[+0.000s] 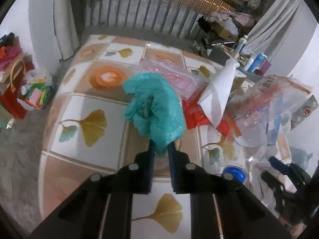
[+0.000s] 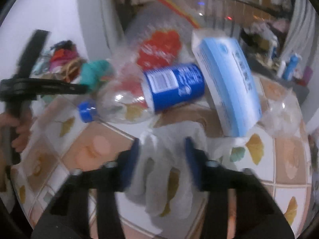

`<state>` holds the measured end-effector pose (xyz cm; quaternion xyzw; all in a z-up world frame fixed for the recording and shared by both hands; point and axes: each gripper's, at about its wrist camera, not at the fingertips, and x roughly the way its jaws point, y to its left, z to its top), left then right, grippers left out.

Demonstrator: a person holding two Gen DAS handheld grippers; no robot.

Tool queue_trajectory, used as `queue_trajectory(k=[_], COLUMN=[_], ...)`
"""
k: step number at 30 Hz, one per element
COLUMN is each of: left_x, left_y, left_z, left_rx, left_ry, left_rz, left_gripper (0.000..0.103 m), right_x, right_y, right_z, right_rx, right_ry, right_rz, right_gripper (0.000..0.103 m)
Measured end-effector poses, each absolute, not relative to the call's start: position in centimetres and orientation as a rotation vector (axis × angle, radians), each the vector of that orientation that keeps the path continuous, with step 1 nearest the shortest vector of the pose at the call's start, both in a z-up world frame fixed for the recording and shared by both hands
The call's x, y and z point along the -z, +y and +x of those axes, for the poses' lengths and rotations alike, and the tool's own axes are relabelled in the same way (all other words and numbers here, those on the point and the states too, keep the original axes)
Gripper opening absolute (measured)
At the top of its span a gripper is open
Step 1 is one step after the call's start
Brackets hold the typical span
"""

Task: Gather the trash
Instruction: 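Return to the table, left grasps the teal plastic bag while right grasps white gloves, then lift the teal bag with the left gripper while right closes on the white gloves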

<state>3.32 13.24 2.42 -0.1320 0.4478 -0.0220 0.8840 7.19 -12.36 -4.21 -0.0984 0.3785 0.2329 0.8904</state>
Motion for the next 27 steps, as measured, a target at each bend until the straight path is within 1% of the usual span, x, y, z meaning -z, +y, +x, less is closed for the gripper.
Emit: queue_trajectory(k=[1,2,4,6,7,13,19,22,23,24,26,27], left_x=[-2.5,-2.5,-2.5,-2.7,-2.8,-3.9,-6.0,-6.0,-5.4,-4.9,-3.9,-4.0], left_y=[13.3,13.5,13.7,13.9,13.9,14.3,14.5,13.9,13.6,13.6,13.1,12.3], left_z=[3.3,3.2,3.0,2.6,2.4,-0.2,-2.8,-3.1,-2.6,-2.4,-1.9,-2.0], left_rx=[0.053,0.062,0.08,0.099,0.104,0.163,0.214,0.247,0.252,0.26,0.31,0.331], left_ry=[0.929,0.927,0.927,0.923,0.921,0.888,0.814,0.852,0.901,0.927,1.011,1.029], left_rz=[-0.276,-0.285,-0.298,-0.307,-0.306,-0.346,-0.357,-0.322,-0.304,-0.314,-0.319,-0.264], left_gripper=[0.013,0.013,0.012,0.012,0.01,0.009,0.008,0.008,0.008,0.01,0.027,0.043], right_x=[4.4,4.5,4.5,4.4,4.4,3.9,1.4,1.4,1.8,2.0,2.5,2.6], right_y=[-12.5,-12.8,-13.4,-14.0,-14.2,-14.8,-16.3,-17.0,-17.1,-17.2,-17.0,-17.0], right_z=[7.4,7.4,7.3,6.8,6.5,2.9,-1.5,-3.0,-3.2,-3.2,-3.6,-4.0], right_rx=[-0.473,-0.458,-0.441,-0.426,-0.416,-0.453,-0.45,-0.451,-0.447,-0.449,-0.446,-0.45], right_ry=[0.791,0.802,0.81,0.81,0.807,0.801,0.759,0.801,0.822,0.84,0.865,0.878], right_rz=[-0.199,-0.196,-0.181,-0.17,-0.17,-0.135,-0.068,-0.046,-0.047,-0.051,-0.05,-0.038], right_gripper=[0.016,0.007,0.002,0.002,0.001,0.001,0.001,0.001,0.001,0.001,0.001,0.001])
